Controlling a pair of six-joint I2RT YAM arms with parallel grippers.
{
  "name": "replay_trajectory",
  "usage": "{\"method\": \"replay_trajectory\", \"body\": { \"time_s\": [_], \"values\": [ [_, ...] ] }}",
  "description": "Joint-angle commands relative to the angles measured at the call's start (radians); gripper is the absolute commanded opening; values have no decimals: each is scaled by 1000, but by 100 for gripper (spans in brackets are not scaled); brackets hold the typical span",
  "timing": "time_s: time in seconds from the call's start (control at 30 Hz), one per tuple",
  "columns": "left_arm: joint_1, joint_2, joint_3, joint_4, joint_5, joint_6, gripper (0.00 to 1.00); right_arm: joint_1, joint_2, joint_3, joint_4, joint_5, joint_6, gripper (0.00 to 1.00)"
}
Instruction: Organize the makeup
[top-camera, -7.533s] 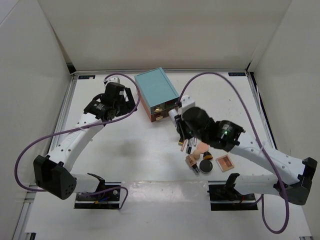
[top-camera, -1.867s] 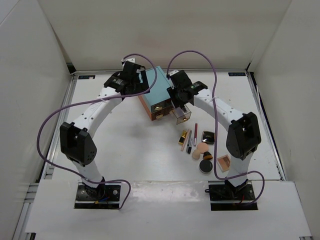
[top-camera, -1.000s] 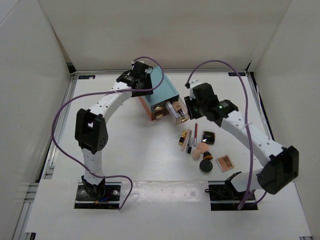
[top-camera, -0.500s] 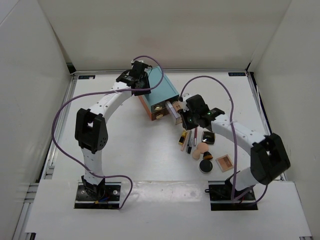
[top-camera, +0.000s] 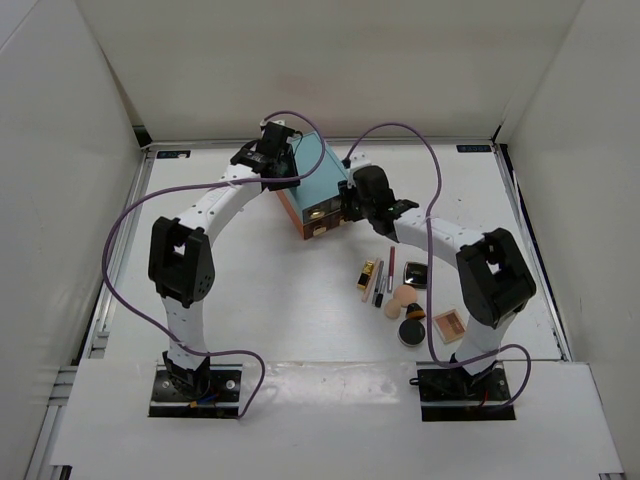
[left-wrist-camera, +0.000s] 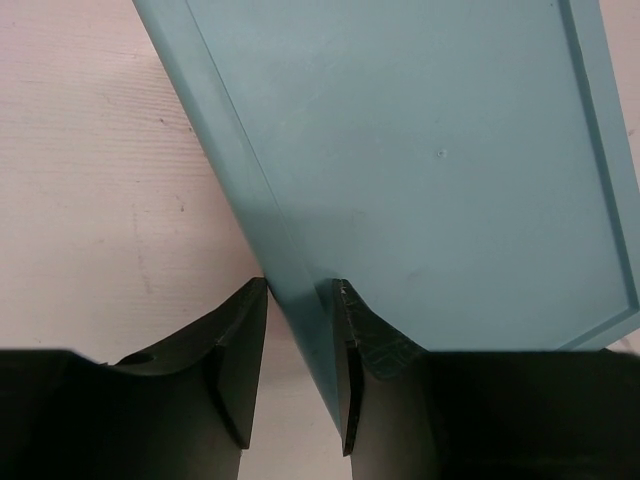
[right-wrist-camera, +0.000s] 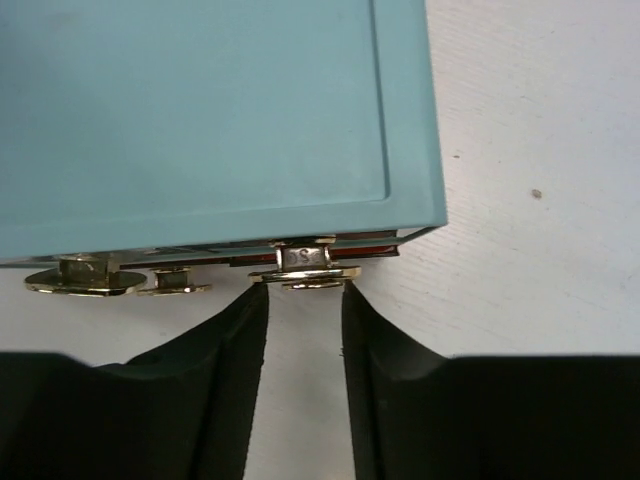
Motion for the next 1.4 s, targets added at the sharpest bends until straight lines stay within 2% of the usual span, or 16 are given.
{"method": "replay_trajectory", "body": {
  "time_s": [0.0, 0.07, 0.23, 0.3, 0.4, 0.47, 0.6, 0.9, 1.0, 1.1, 1.13, 1.23, 1.37],
  "values": [
    [-4, 2, -44, -56, 42, 6, 42, -4, -8, 52, 130, 35, 13, 41],
    [-4, -1, -48, -56, 40, 7, 42, -8, -21, 34, 133, 46, 32, 46],
    [-5, -7, -51, -62, 36, 12, 42, 30, -116, -44, 67, 18, 20, 47],
    [-7, -4, -49, -62, 39, 12, 42, 66, -144, -73, 35, -13, 1, 55],
    [-5, -7, -45, -56, 40, 13, 42, 112, -153, -63, -11, -43, -23, 58],
    [-4, -10, -45, -56, 42, 13, 42, 136, -141, -46, -16, -86, -35, 65],
    [-4, -22, -43, -50, 39, 10, 43, 146, -62, 23, -16, -77, -36, 69],
    [-5, -38, -48, -49, 37, 13, 43, 146, 77, 166, -5, 3, -14, 73],
    [-5, -41, -51, -50, 34, 13, 43, 146, 104, 209, -18, 32, -14, 69],
    [-7, -41, -57, -55, 36, 12, 43, 143, 104, 200, 8, 24, 7, 51],
    [-5, -38, -60, -50, 37, 10, 43, 145, 104, 195, 13, 36, 13, 38],
    [-5, -41, -60, -56, 34, 10, 43, 143, 74, 157, 21, 58, 38, 24],
    [-4, -44, -72, -50, 28, 6, 43, 146, -18, 36, 31, 27, 75, 19]
  ]
}}
